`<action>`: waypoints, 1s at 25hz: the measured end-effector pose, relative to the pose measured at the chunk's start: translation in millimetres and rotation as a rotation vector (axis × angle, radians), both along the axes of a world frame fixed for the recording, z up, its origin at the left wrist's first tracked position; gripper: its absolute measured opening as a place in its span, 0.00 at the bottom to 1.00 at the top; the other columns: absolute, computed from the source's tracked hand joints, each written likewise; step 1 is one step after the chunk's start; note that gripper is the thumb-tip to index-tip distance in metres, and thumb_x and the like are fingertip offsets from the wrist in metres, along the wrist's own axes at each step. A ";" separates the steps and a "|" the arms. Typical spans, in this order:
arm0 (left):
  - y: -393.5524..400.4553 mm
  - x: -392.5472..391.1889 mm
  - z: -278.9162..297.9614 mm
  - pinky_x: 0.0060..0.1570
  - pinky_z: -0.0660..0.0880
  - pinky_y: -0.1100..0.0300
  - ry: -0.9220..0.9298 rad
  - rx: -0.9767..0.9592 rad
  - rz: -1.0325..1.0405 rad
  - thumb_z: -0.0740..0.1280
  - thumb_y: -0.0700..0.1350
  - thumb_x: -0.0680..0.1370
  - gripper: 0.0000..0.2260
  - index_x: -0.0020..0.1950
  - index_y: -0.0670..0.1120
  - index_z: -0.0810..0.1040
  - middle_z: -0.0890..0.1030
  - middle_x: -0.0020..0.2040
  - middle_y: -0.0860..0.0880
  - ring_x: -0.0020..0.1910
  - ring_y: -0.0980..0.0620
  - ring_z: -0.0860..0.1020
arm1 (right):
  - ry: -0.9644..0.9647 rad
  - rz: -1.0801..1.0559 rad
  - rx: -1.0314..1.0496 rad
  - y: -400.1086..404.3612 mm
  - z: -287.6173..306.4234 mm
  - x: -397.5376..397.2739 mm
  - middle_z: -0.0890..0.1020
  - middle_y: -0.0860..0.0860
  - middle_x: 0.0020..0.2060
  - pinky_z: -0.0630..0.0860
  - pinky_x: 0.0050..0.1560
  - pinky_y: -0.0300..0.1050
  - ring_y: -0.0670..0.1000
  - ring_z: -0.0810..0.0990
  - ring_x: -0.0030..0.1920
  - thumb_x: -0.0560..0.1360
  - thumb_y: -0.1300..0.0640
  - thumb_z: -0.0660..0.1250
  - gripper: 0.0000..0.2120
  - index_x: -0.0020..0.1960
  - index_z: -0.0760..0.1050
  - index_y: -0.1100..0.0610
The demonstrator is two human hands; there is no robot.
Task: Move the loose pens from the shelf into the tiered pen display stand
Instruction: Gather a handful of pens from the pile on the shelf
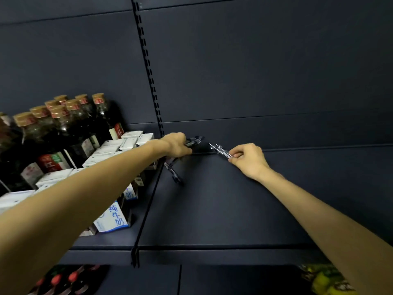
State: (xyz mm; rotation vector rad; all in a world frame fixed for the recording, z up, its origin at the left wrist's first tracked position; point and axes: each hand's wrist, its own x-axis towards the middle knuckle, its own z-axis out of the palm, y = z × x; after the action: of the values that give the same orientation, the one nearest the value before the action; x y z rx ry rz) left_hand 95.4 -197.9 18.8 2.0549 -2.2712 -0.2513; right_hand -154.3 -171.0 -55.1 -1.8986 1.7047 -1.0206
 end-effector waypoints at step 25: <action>6.5 10.3 -31.7 0.52 0.74 0.53 0.038 -0.015 -0.347 0.74 0.51 0.78 0.14 0.54 0.44 0.75 0.81 0.49 0.46 0.51 0.44 0.79 | -0.221 -0.188 0.079 18.4 0.2 -10.0 0.84 0.49 0.39 0.74 0.46 0.37 0.47 0.82 0.42 0.74 0.63 0.75 0.07 0.53 0.84 0.58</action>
State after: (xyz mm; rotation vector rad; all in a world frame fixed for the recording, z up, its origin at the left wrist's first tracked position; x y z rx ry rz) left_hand 105.7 -191.5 -12.9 1.6217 -2.5840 -0.2874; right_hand -164.3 -152.7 -54.9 -1.5364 1.7886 -1.1662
